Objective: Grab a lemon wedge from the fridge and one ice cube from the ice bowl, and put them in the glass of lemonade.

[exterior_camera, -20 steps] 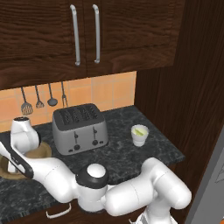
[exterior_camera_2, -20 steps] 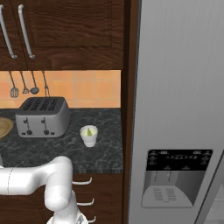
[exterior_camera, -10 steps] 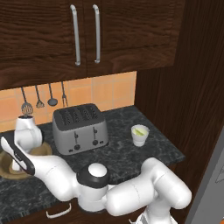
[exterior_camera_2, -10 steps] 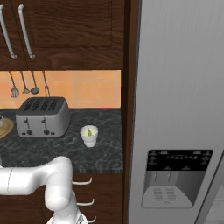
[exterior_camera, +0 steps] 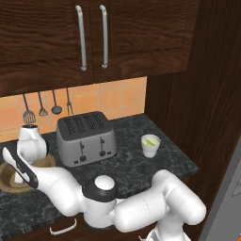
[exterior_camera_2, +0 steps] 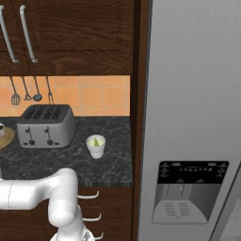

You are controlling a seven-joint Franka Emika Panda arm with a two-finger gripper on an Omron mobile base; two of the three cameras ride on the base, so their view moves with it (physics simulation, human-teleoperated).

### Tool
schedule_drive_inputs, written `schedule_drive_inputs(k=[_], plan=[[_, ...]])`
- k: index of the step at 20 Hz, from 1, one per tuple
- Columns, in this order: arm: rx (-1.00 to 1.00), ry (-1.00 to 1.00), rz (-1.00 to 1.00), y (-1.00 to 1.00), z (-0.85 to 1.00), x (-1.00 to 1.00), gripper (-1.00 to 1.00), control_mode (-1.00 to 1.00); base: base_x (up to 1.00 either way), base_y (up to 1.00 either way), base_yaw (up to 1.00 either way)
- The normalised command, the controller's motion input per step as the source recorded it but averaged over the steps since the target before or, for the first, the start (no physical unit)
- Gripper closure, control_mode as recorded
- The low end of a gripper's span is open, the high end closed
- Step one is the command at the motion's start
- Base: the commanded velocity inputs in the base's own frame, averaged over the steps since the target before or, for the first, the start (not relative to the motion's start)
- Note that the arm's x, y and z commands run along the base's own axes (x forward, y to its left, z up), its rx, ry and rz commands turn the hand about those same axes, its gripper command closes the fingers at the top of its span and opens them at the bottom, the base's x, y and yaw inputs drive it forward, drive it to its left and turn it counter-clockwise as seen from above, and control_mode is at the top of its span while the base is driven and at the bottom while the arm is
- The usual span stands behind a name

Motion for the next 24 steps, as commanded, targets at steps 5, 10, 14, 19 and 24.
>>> schedule_drive_inputs(k=[5, 10, 14, 19, 24], plan=[[0.01, 0.0, 0.0, 0.06, -0.62, 0.01, -1.0, -1.0, 0.0, 0.0, 0.0], [0.03, 0.0, 0.0, 0.02, -0.35, 0.0, -1.0, -1.0, 0.0, 0.0, 0.0], [0.03, 0.0, 0.0, 0.0, -0.31, 0.0, 1.0, -1.0, 0.0, 0.0, 0.0], [0.02, 0.0, 0.0, 0.0, -0.13, -0.03, 1.0, -1.0, 0.0, 0.0, 0.0], [0.0, 0.0, 0.0, 0.0, 0.0, -0.19, 1.0, -1.0, 0.0, 0.0, 0.0]])
